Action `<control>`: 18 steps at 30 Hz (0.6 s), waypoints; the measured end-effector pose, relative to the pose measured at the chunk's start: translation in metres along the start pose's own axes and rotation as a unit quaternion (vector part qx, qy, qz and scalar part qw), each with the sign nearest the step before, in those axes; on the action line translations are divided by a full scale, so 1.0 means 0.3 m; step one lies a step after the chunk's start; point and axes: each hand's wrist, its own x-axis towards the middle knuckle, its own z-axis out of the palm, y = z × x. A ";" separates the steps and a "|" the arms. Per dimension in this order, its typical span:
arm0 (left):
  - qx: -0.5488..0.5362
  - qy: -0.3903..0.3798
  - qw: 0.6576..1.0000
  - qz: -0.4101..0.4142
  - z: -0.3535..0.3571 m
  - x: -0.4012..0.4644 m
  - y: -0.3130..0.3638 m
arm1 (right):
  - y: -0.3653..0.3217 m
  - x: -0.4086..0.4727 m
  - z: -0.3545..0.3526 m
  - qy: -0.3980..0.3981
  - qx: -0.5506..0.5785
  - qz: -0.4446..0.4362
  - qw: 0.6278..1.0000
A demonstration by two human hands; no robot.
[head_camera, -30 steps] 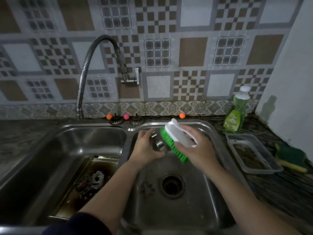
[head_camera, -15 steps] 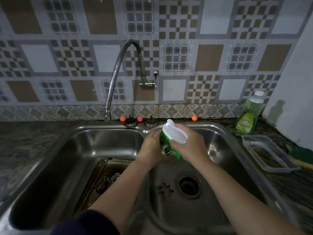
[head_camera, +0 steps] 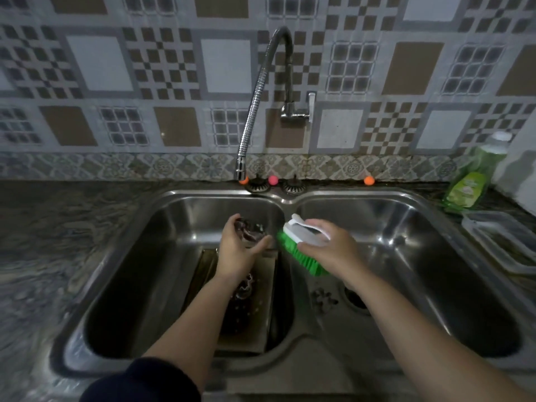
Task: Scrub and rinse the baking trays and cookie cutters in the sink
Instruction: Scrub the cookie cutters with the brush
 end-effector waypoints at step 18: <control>0.235 -0.134 0.961 -0.048 -0.063 0.021 -0.210 | 0.104 -0.010 -0.050 0.044 0.001 0.020 0.999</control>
